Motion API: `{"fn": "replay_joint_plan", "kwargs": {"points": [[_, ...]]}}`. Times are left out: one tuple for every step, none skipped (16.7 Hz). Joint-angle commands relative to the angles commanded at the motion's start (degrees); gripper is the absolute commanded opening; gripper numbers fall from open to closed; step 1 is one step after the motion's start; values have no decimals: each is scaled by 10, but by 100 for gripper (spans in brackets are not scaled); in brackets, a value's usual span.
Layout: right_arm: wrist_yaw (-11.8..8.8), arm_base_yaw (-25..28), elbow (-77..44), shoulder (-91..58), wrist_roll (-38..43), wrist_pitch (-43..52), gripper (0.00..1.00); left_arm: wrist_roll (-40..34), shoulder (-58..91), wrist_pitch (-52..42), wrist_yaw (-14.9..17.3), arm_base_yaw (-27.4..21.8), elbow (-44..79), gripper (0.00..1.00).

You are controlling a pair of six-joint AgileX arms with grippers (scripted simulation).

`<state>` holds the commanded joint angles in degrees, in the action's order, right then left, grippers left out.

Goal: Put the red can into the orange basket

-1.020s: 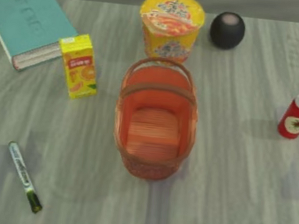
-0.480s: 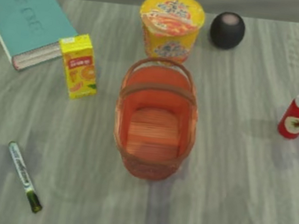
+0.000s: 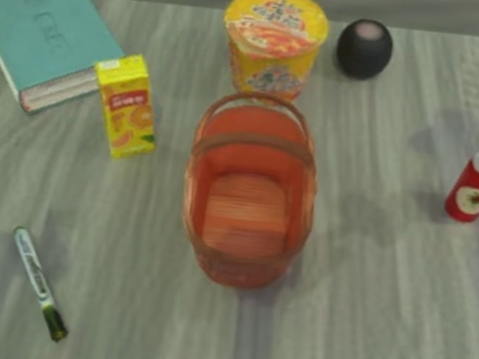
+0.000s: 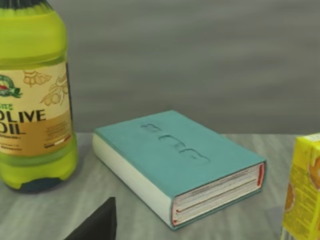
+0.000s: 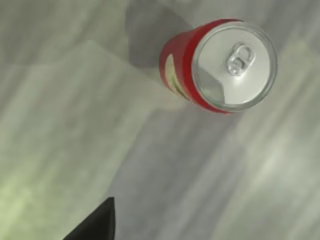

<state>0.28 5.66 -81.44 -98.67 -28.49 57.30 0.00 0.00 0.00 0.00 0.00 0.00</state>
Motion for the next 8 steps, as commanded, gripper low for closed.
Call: {"fn": "replay_joint_plan", "kwargs": {"points": [[0,3,-42,-49,-14,26,100,0,0,0,0,0,0,100],[0,5,-80,-94,-26,49,100,0,0,0,0,0,0,100],[0,8,-115,-134,-37,69,100,0,0,0,0,0,0,100],[0,10,-146,-169,-47,86,100,0,0,0,0,0,0,100],[-1,11,-173,-198,-55,99,100,0,0,0,0,0,0,100],[-1,13,-194,-221,-62,110,100,0,0,0,0,0,0,100],[-1,14,-211,-239,-67,118,100,0,0,0,0,0,0,100],[-1,15,-222,-250,-71,124,100,0,0,0,0,0,0,100]]}}
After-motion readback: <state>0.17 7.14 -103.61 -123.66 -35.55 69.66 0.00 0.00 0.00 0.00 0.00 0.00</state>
